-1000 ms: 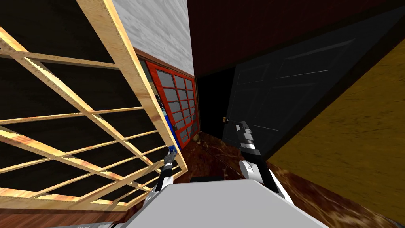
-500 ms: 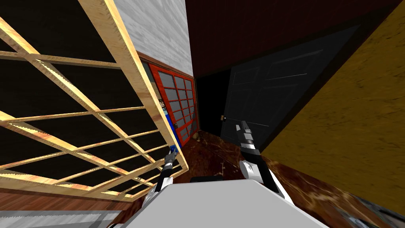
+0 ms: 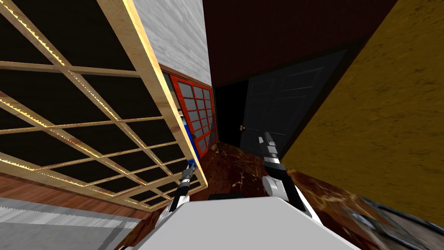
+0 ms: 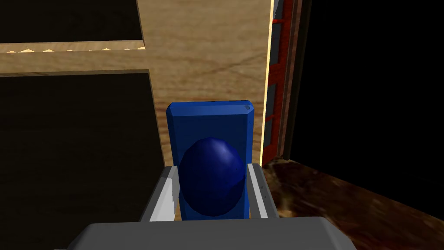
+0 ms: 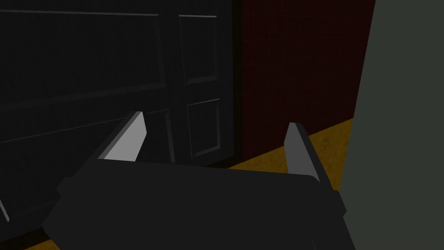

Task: Pull the door open

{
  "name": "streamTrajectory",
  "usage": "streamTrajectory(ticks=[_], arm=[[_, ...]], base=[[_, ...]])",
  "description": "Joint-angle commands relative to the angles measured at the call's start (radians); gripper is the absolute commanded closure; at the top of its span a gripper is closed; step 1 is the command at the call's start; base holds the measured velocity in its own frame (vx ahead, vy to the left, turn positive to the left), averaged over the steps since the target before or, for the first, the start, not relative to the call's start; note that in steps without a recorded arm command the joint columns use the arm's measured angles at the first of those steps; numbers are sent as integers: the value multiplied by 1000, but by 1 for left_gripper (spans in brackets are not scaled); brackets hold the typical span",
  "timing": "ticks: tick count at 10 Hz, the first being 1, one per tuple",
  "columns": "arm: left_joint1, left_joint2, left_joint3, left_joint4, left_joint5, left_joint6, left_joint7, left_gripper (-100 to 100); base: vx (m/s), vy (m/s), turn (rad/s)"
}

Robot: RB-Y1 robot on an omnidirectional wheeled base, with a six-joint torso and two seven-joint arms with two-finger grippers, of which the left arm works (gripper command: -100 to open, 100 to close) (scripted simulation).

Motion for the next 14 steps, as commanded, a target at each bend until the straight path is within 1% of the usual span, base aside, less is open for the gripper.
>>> streamTrajectory(ticks=[1,2,3,11,12,13,14], arm=[[9,8,-15,-25,-10,0,11,100],[4,4,-9,-11,-5,2,7,100],[33,29,-36,-20,-22,-26,43,100],[141,134,-134,-52,-82,-145,179,100],[159,152,-151,-57,-92,-166,202,100],[168,160,-159,-60,-97,-175,213,100],[163,154,-155,-61,-94,-159,204,100]], base=[[-181,49,-47],[-77,24,-26],[-76,-4,-23],[-94,-9,4],[-94,-2,6],[-78,0,4],[-33,-2,7]])
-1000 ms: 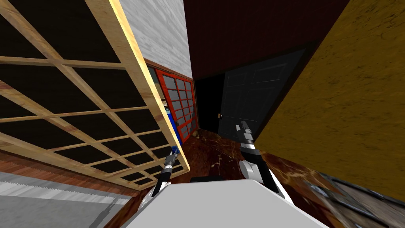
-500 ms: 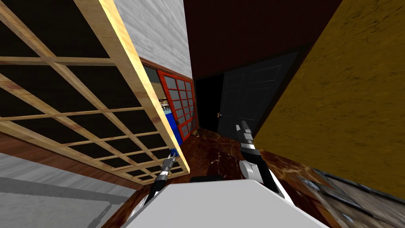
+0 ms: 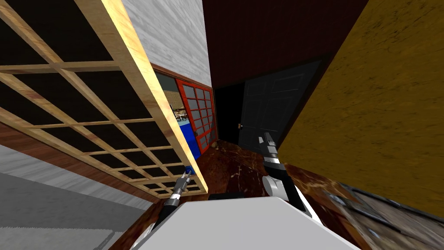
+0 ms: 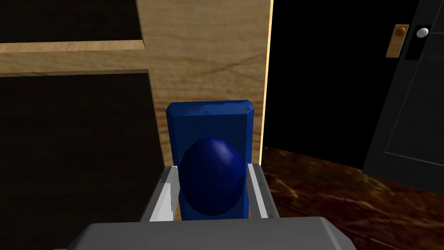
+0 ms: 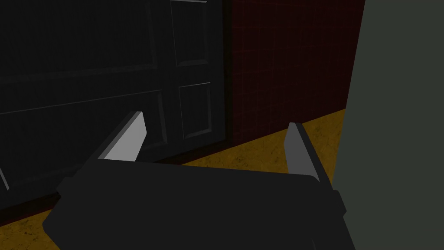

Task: Pull the door open

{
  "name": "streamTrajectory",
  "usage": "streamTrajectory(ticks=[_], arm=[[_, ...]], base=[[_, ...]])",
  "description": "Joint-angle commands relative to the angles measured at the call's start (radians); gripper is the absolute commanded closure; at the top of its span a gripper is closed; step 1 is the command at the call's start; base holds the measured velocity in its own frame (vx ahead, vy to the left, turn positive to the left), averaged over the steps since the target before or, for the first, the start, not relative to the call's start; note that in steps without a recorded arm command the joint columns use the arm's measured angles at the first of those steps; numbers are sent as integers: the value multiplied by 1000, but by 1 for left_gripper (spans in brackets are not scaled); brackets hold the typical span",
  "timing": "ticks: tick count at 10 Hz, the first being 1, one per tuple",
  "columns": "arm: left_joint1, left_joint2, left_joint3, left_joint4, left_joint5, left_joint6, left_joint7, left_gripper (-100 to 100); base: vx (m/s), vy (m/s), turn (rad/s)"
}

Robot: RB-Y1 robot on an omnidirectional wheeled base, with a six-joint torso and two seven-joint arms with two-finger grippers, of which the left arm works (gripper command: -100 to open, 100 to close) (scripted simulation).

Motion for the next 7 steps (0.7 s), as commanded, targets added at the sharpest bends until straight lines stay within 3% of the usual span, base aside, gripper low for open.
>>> streamTrajectory(ticks=[1,7], arm=[[19,8,-12,6,-11,-36,7,100],[88,39,-58,26,-54,-167,34,100]], base=[[9,-5,21],[19,-5,31]])
